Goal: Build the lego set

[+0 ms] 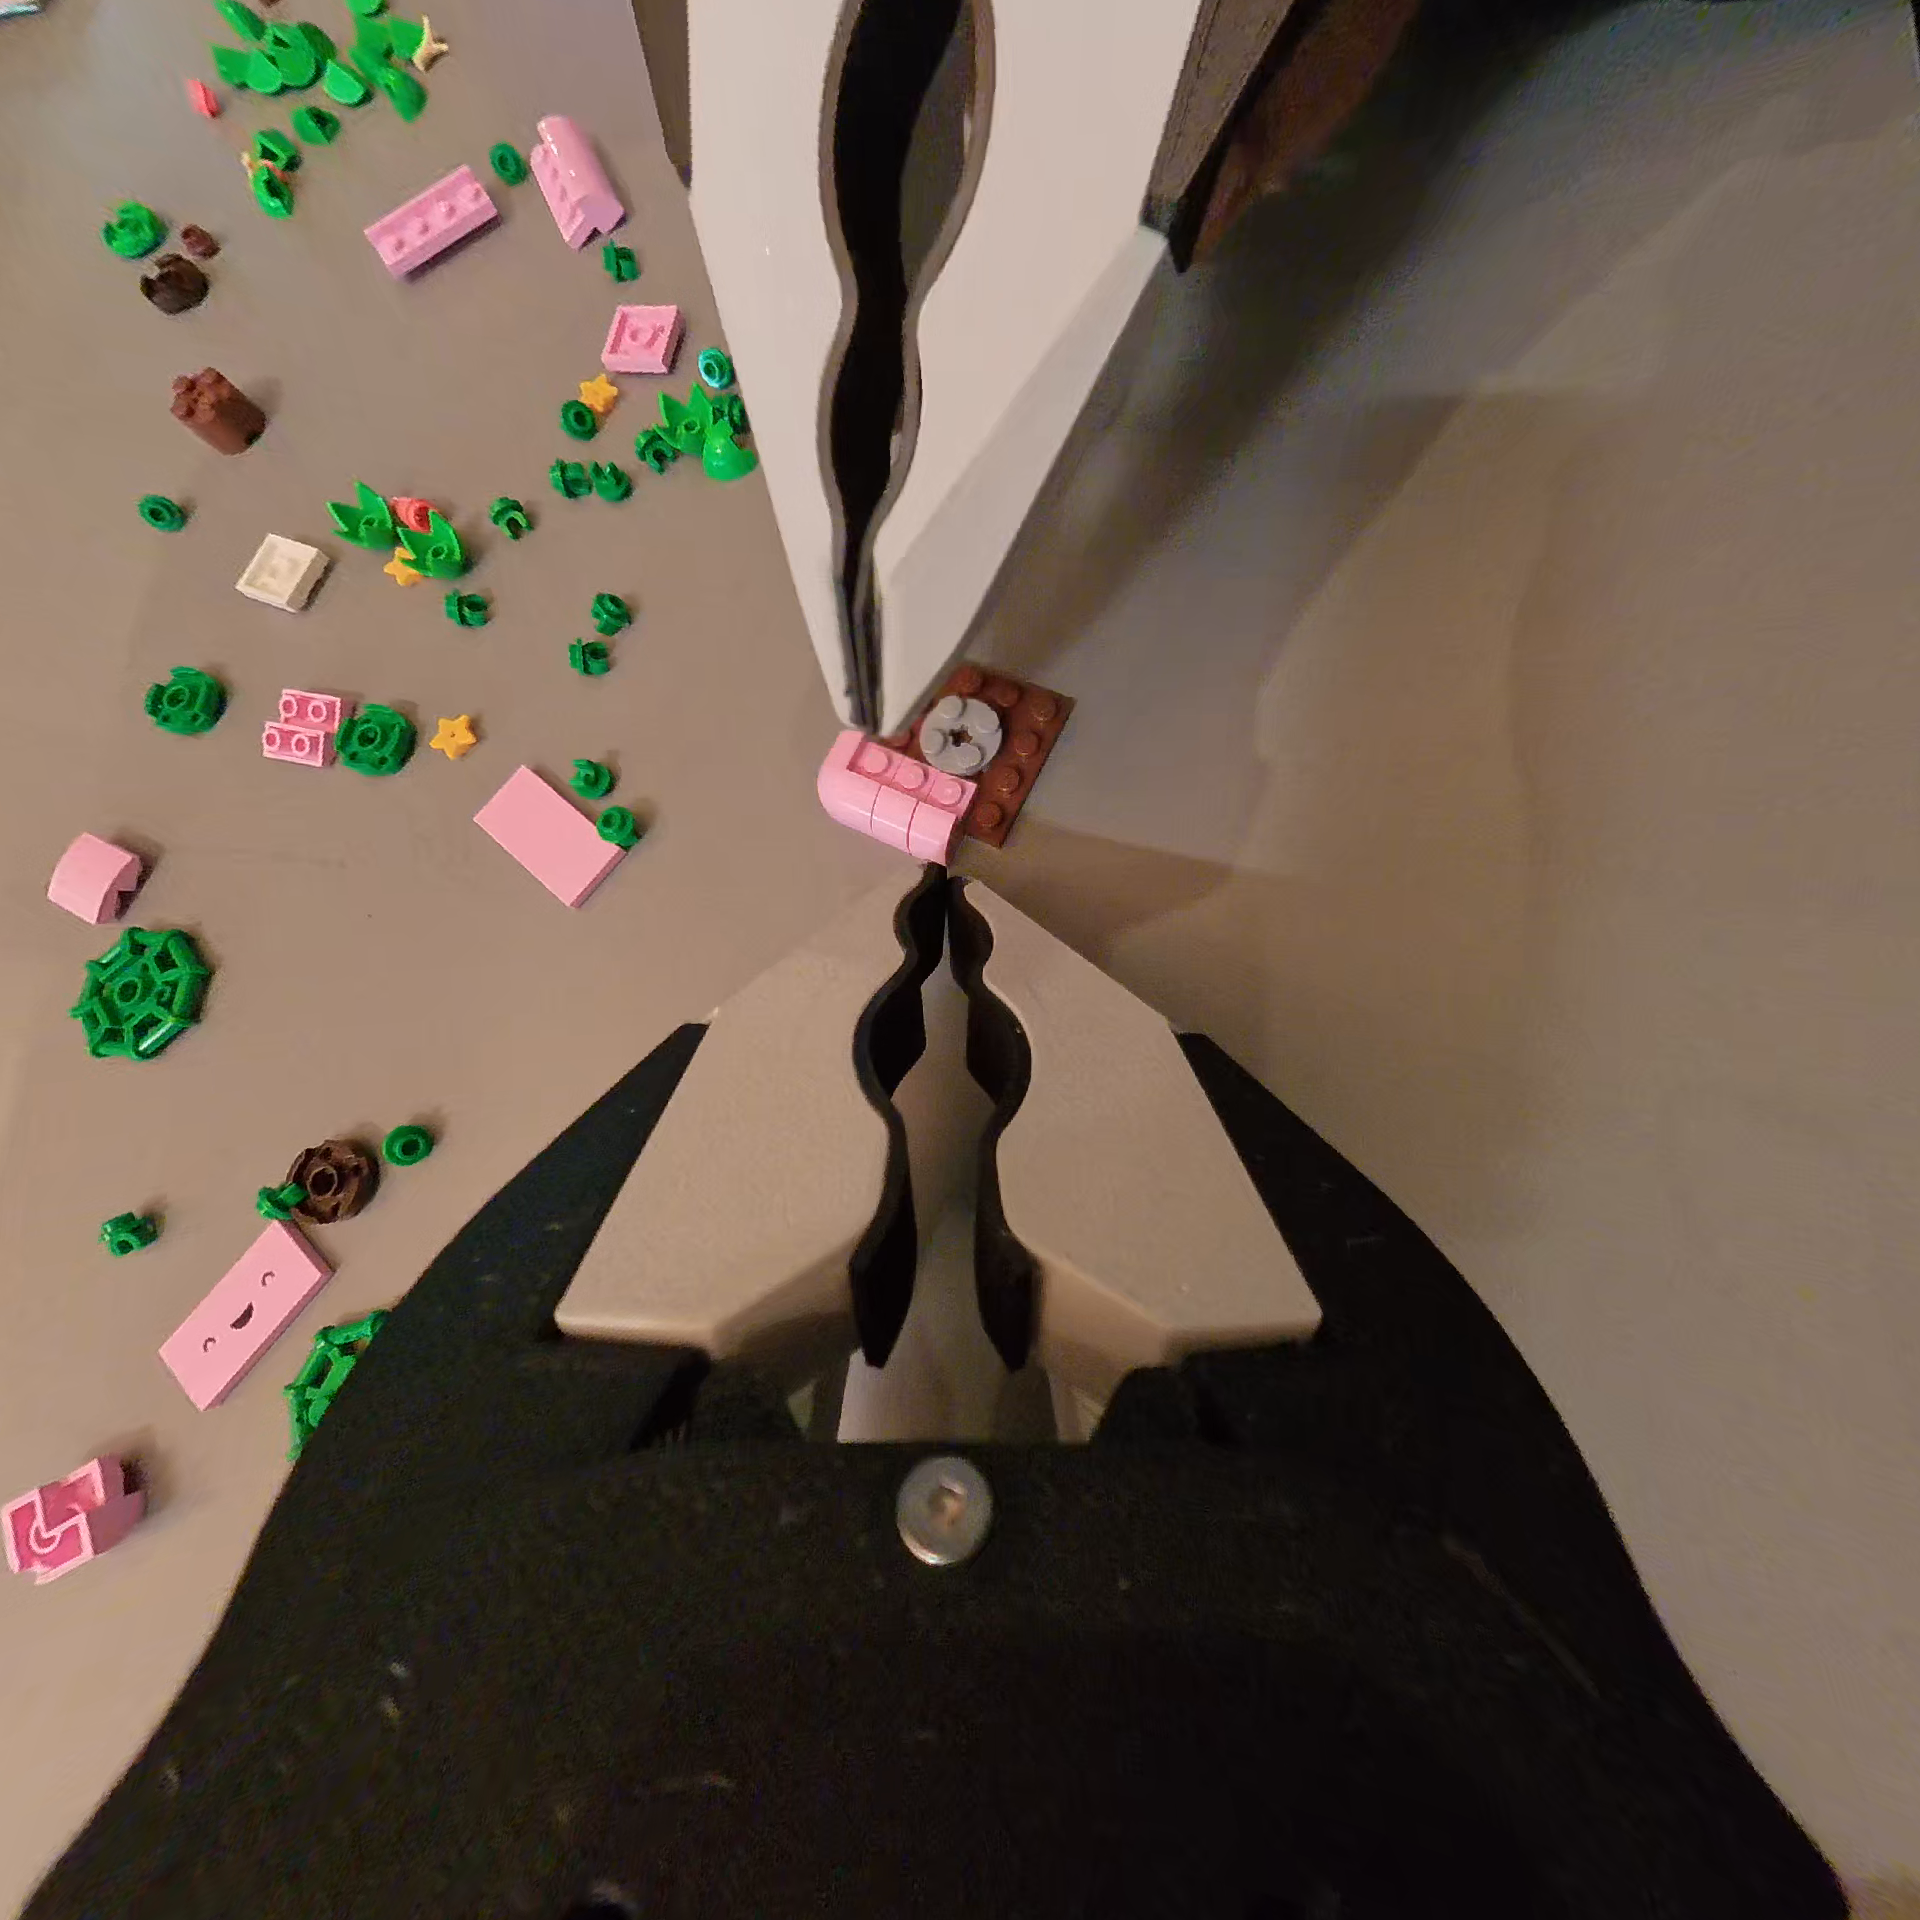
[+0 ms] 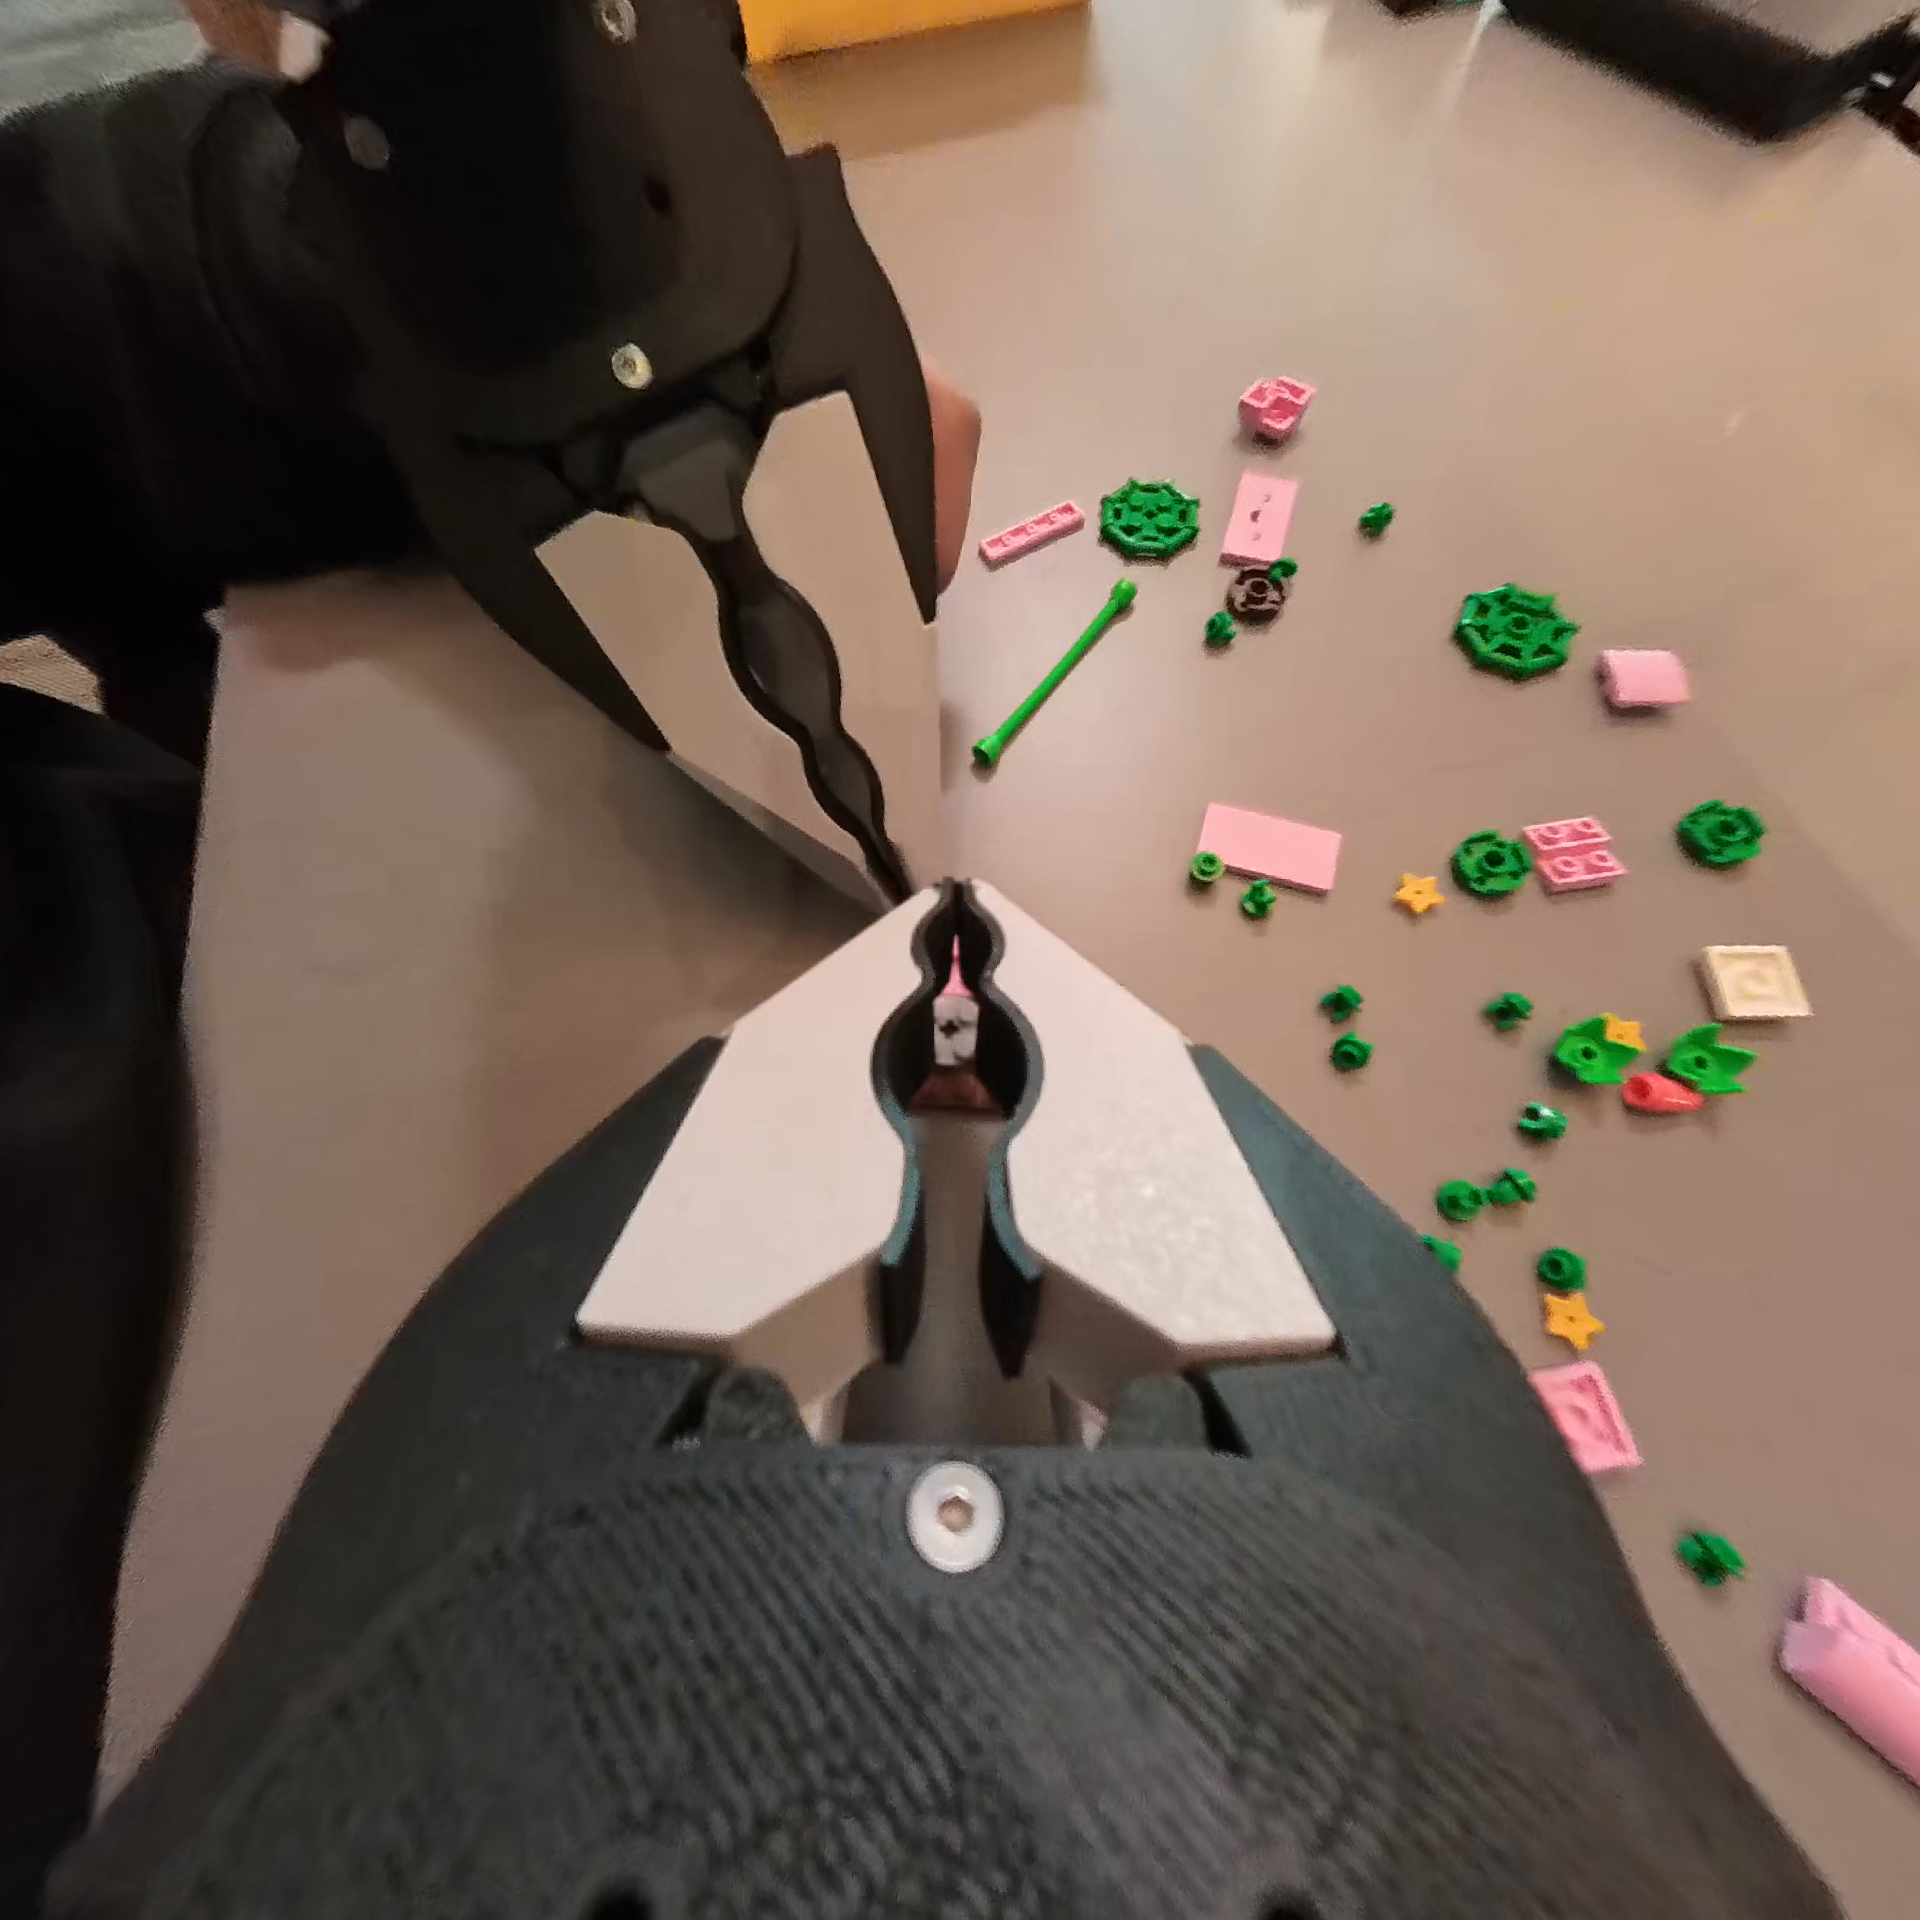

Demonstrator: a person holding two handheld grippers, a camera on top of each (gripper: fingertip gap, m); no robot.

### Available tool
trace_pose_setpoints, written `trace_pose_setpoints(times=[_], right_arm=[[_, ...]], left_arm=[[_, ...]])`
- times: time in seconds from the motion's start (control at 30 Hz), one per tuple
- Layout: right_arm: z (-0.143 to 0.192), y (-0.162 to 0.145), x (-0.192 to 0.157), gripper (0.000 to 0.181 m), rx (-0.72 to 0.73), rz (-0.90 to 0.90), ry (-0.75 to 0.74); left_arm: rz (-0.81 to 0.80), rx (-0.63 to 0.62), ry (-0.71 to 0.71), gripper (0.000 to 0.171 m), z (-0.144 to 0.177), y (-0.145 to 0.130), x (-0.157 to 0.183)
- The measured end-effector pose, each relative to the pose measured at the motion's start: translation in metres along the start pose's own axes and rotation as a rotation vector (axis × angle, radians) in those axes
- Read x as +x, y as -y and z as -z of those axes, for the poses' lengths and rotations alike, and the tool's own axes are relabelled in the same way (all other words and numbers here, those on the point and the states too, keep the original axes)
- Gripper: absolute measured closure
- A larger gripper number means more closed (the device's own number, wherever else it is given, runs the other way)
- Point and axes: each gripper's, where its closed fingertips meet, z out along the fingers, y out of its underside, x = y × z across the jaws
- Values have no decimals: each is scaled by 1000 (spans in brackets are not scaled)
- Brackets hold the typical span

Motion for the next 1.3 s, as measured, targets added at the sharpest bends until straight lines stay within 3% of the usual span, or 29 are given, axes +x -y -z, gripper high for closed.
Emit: trace_pose_setpoints(times=[0.17,0.23,0.43,0.67,0.73,0.93,1.1,1.13,1.17,1.2,1.3], right_arm=[[-7,-5,-4,181,-28,45,-9],[-16,-25,-2,181,-138,18,-11],[5,0,10,181,14,-49,-23],[-8,-8,-5,181,-37,-12,22],[-18,-25,-5,180,-130,8,7],[1,-1,3,181,0,-30,-11],[-1,-12,15,181,-47,-10,-68],[-3,-14,20,176,-54,-8,-97],[-5,-15,25,150,-58,-15,-128],[-6,-18,24,135,-67,-16,-121],[-11,-18,13,123,-59,-29,-52]], left_arm=[[3,0,-3,171,0,0,0],[4,0,-4,171,0,0,0],[0,-1,0,171,0,0,0],[0,-1,-1,171,0,0,0],[0,-2,-1,171,0,0,0],[-3,-4,4,171,-1,0,0],[-3,-2,-2,171,0,0,1],[-2,0,-5,171,0,0,1],[1,2,-7,171,0,0,1],[6,3,-7,171,0,0,0],[17,3,-3,171,0,0,-1]])
